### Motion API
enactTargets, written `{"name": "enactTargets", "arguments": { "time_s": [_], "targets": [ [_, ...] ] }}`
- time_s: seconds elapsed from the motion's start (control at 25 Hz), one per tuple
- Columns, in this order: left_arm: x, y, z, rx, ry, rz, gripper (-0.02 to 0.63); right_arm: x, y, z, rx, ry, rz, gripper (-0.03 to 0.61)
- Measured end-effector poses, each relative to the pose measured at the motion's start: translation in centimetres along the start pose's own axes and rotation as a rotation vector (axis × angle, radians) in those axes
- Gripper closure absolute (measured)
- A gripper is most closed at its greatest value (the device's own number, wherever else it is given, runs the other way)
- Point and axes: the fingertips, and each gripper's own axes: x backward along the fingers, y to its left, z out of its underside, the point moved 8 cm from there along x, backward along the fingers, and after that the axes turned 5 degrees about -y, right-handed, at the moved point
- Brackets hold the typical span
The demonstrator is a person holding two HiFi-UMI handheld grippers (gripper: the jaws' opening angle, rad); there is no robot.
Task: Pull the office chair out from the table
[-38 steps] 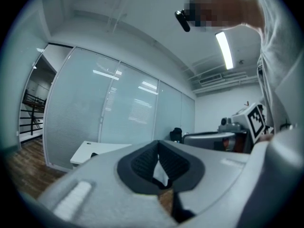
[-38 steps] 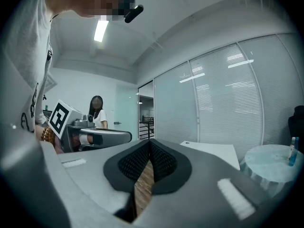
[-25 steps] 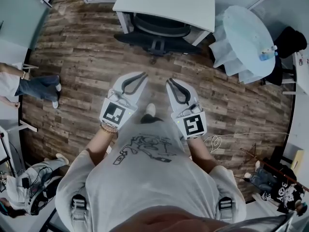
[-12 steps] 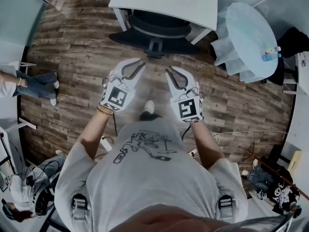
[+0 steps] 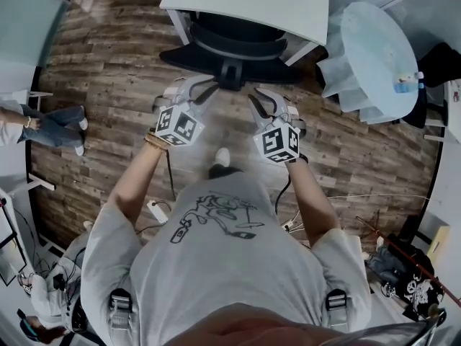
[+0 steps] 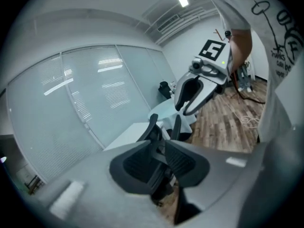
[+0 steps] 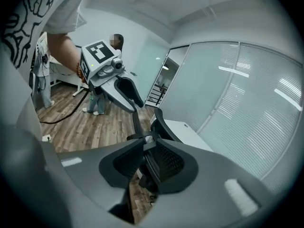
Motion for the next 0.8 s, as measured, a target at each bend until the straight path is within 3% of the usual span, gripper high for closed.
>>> {"name": "enactTargets", "arguments": {
  "time_s": [0.4, 0.8],
  "targets": [
    [-3.8, 0.8, 5.6, -0.103, 0.167, 0.128, 0.482, -4.3, -1.3, 3.5, 0.089, 0.104, -0.047, 0.454],
    [-6.2, 1.2, 8.9, -0.203, 0.283, 0.186, 0.448, -7.6, -1.5, 7.2, 0.177, 0.218, -0.101, 0.398]
  ]
}}
